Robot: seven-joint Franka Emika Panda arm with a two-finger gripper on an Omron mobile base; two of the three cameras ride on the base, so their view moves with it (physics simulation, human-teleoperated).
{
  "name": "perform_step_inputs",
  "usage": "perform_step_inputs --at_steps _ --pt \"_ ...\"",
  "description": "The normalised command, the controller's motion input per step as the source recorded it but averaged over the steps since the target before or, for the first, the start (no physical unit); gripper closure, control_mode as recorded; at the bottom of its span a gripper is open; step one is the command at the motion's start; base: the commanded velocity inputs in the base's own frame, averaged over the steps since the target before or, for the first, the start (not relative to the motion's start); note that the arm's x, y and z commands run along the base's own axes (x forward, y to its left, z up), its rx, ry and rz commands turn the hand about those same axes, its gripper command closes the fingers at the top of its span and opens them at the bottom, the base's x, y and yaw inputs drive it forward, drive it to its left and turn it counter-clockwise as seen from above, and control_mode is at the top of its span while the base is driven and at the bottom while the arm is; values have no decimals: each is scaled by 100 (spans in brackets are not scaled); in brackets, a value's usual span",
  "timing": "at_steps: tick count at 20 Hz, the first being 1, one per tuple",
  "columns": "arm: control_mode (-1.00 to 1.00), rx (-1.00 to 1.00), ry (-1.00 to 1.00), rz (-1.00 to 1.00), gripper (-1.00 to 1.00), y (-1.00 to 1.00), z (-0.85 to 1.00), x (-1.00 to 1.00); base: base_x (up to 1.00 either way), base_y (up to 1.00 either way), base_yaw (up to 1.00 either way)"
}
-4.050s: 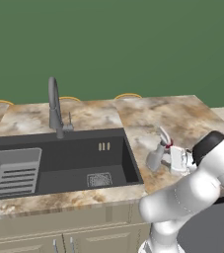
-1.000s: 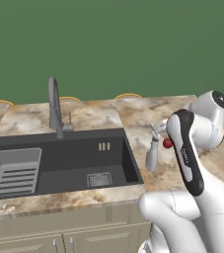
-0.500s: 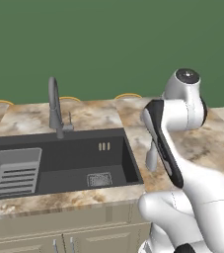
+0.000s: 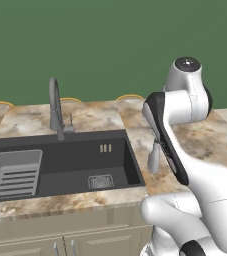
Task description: Open the cabinet. Pick the spray and place it next to the sink. Then close the cabinet.
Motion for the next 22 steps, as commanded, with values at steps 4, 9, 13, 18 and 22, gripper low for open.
perform_step_inputs --at_steps 4,9,13,18,22 --pt "-100 0 0 0 -100 0 0 0 0 0 0" --pt "-100 0 0 0 -100 0 0 0 0 0 0" --pt "-100 0 0 0 -100 0 0 0 0 0 0" --pt "100 0 0 0 -100 0 0 0 -69 -7 0" --pt "100 0 0 0 -100 0 0 0 -98 -23 -3"
